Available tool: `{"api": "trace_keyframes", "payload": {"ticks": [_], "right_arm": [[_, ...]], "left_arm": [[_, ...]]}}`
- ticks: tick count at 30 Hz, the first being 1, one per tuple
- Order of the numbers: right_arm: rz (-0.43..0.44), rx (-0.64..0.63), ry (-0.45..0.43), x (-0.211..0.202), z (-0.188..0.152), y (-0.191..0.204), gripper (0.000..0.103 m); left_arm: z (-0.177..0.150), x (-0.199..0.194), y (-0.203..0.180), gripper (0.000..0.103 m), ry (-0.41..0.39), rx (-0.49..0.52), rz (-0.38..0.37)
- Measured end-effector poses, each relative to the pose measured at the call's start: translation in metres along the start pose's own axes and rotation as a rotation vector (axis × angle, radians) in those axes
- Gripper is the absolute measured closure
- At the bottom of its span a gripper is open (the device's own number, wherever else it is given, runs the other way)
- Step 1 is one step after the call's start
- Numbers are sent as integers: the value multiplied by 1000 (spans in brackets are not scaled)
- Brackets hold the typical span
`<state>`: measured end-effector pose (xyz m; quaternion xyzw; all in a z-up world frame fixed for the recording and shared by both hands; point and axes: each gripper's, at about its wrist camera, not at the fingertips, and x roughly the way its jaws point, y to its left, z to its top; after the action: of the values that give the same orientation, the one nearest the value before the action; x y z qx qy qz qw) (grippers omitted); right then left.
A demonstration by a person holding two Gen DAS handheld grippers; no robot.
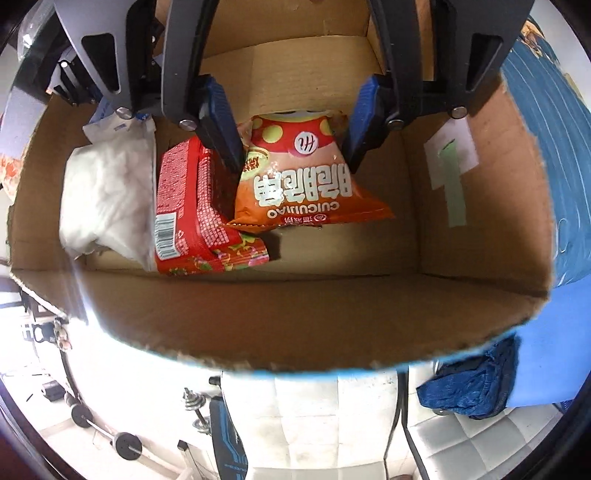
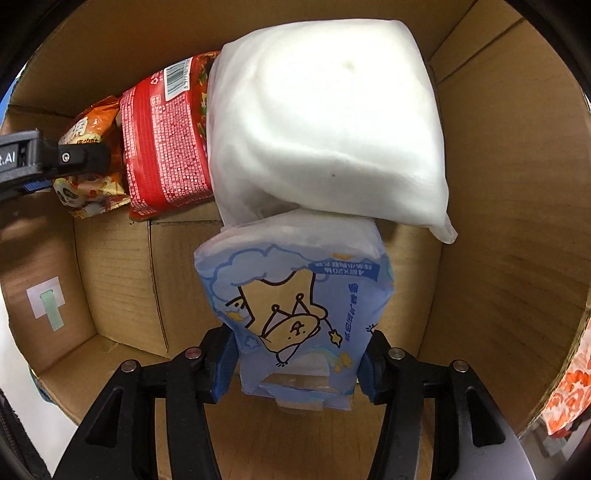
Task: Organize soft objects
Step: 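Release the orange bag and tissue pack in the box, opening both tools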
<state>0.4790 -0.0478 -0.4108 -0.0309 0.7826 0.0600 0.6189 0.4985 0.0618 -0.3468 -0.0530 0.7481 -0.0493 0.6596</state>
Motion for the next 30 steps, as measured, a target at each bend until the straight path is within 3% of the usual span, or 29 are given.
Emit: {"api": "trace_keyframes", "payload": {"ticks": [4, 6, 10, 13, 16, 20, 30], "right_arm": [[-10, -3, -3, 0, 0, 7, 40], [-24, -8, -10, -2, -2, 10, 30], [-17, -1, -23, -10, -9, 14, 28], [-11, -2, -44, -19, -14, 17, 22], [-13, -11, -75, -30, -21, 20, 10], [1, -29, -117, -44, -31, 27, 0], [-4, -46, -261, -87, -75, 24, 0]], "left_arm": [[-7, -18, 0, 40, -39, -18, 10], [-11, -29, -1, 34, -64, -16, 18], [-28, -53, -2, 31, -121, -12, 21], [-40, -65, 1, 14, -152, -20, 8], [-55, -73, 5, 8, -176, -27, 9], [-80, -85, 4, 8, -213, -24, 5], [-138, -116, -8, 8, -342, -19, 18]]}}
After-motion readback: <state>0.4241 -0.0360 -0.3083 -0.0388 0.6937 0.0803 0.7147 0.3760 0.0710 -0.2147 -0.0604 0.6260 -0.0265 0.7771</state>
